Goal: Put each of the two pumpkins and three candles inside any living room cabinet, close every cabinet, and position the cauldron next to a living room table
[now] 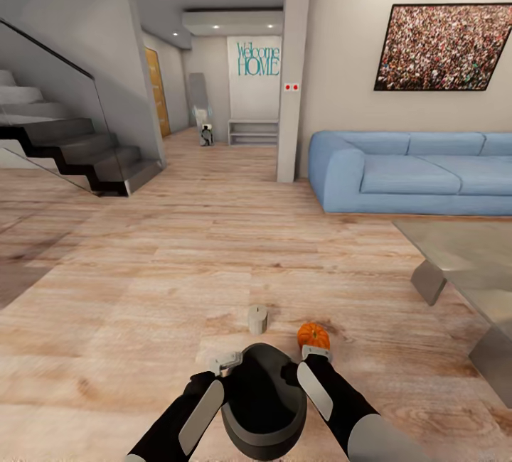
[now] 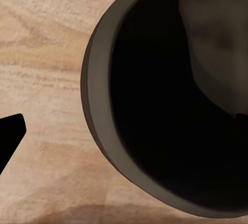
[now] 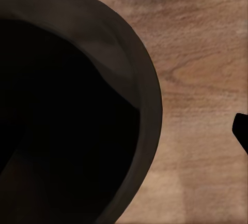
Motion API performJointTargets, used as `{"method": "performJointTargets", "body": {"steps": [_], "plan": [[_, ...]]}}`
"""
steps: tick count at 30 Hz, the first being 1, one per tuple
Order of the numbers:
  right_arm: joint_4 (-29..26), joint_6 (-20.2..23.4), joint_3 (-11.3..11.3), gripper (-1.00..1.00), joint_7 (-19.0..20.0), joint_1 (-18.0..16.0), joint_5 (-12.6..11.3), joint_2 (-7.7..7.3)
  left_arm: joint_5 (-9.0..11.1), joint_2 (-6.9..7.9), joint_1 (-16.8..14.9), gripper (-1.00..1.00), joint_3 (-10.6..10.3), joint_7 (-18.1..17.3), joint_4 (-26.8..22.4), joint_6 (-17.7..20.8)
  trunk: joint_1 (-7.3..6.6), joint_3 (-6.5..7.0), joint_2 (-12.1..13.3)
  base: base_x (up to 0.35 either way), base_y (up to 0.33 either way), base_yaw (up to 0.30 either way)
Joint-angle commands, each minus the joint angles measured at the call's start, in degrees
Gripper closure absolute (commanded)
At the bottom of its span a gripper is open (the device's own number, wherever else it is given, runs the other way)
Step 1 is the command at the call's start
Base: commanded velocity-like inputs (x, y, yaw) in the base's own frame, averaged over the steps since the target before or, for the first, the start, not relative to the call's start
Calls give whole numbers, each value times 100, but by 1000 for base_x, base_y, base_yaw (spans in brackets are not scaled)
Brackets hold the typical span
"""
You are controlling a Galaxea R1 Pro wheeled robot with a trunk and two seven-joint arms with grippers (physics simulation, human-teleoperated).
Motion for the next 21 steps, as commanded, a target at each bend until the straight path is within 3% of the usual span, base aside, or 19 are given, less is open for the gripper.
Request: {"method": "performJointTargets", "body": {"steps": [1, 21], "plan": [[0, -4, 1, -100, 0, 0, 0, 0, -1, 0, 0, -100, 0, 0, 0, 0, 2, -23, -2, 0, 0, 0], [0, -81, 3, -100, 1, 0, 9, 0, 2, -3, -1, -100, -9, 0, 2, 0, 54, -466, -29, 0, 0, 0]]}}
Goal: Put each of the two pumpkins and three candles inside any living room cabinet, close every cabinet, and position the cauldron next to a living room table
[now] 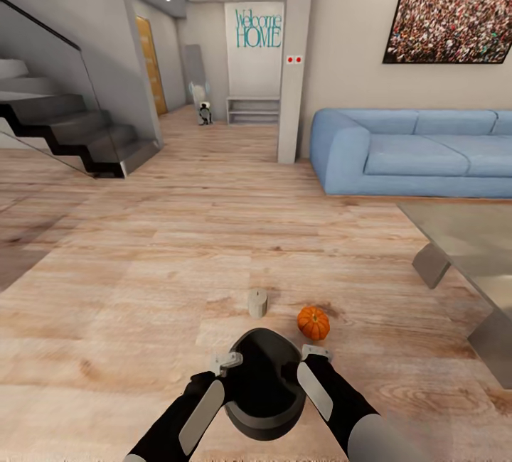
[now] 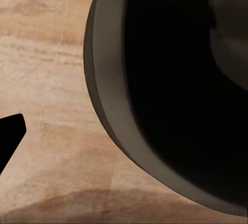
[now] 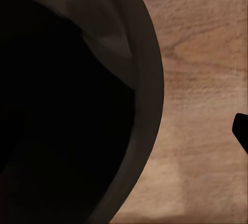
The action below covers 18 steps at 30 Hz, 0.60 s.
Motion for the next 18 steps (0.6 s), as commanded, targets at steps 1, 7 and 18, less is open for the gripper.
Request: {"method": "performJointTargets", "body": {"steps": [1, 7, 18], "plan": [[0, -1, 0, -100, 0, 0, 1, 0, 0, 0, 0, -100, 0, 0, 3, 0, 2, -23, -2, 0, 0, 0], [0, -8, 0, -100, 0, 0, 1, 0, 0, 0, 1, -100, 0, 0, 0, 0, 18, -156, -10, 0, 0, 0], [0, -10, 0, -100, 0, 0, 1, 0, 0, 0, 1, -100, 0, 0, 0, 0, 46, -399, -24, 0, 0, 0]]}}
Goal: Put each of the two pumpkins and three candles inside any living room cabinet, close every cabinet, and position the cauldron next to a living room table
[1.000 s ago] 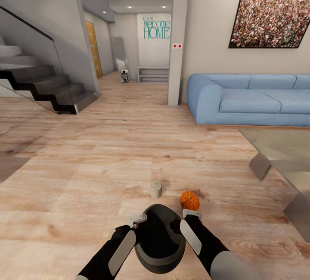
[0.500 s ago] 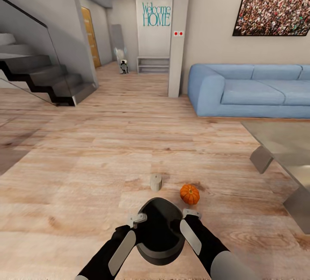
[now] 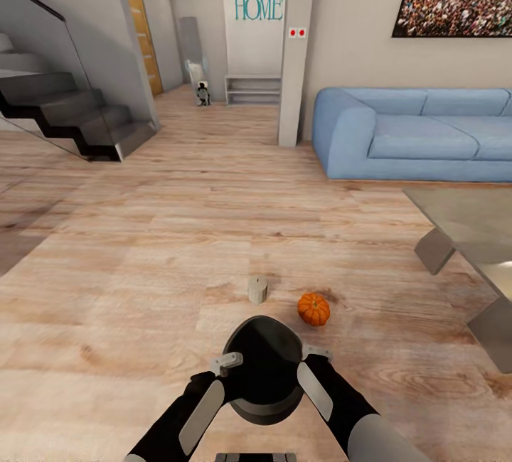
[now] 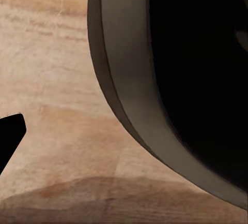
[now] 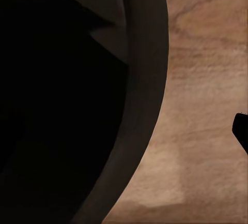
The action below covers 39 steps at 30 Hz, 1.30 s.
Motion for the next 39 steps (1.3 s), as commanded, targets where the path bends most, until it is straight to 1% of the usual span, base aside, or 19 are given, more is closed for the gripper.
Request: {"method": "performJointTargets", "body": {"steps": [1, 4, 7, 13, 19, 26, 35, 39], "plan": [[0, 0, 0, -100, 0, 0, 0, 0, 0, 0, 0, -100, 0, 0, 0, 0, 2, -23, -2, 0, 0, 0], [0, 0, 0, -100, 0, 0, 0, 0, 0, 0, 0, -100, 0, 0, 1, -3, 10, -89, -6, 0, 0, 0], [0, 0, 0, -100, 0, 0, 0, 0, 0, 0, 0, -100, 0, 0, 1, -10, 10, -89, -6, 0, 0, 0], [0, 0, 0, -100, 0, 0, 0, 0, 5, -7, -1, -100, -8, -75, -1, -198, 10, -89, -6, 0, 0, 0], [0, 0, 0, -100, 0, 0, 0, 0, -8, -1, 0, -100, -7, -151, 0, -222, 10, -89, -6, 128, 0, 0], [0, -2, 0, -100, 0, 0, 0, 0, -1, 4, -1, -100, -2, -158, -1, -228, 10, -89, -6, 26, 0, 0], [16, -178, 0, -100, 0, 0, -8, 0, -9, 0, 0, -100, 0, -158, 1, -229, 33, -289, -18, 1, 0, 0], [15, -183, 4, -100, 0, 0, -8, 0, -9, 0, 0, -100, 0, -158, 0, -229, 33, -289, -18, 0, 0, 0]]}}
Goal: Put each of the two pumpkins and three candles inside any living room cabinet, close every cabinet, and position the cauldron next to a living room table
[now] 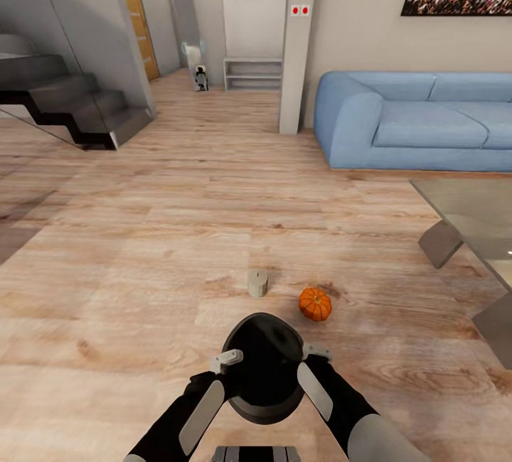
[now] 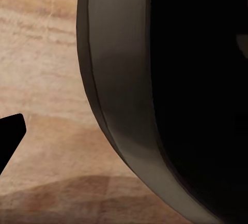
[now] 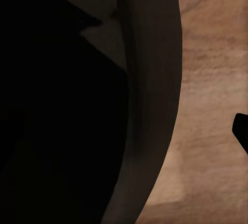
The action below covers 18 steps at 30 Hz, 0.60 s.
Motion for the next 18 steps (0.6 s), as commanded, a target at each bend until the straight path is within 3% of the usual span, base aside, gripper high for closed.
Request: {"method": "performJointTargets", "body": {"steps": [1, 8, 9, 16, 17, 18], "plan": [[1, 0, -1, -100, 0, 0, 0, 0, 0, 0, 0, -100, 0, 0, 0, 0, 0, 0, 0, 0, 0, 0], [3, -1, 4, -100, 0, 0, 0, 0, 0, 0, 0, -100, 0, 0, 0, 0, 0, 0, 0, 0, 0, 0], [3, -1, 4, 100, 0, 0, 0, 0, 0, 0, 0, -100, 0, 0, -1, 0, 0, 0, 0, 0, 0, 0], [3, -1, 5, 100, 0, 0, 0, 0, 0, 0, 0, -100, 0, 0, -1, 0, 0, 0, 0, 0, 0, 0], [3, -1, 5, 100, 0, 0, 0, 0, 0, 0, 0, 100, 0, 0, -1, 0, 0, 0, 0, 0, 0, 0], [2, -1, 5, 100, 0, 0, 0, 0, 2, 0, 0, 100, 0, 0, 1, 0, 0, 0, 0, 0, 0, 0]]}}
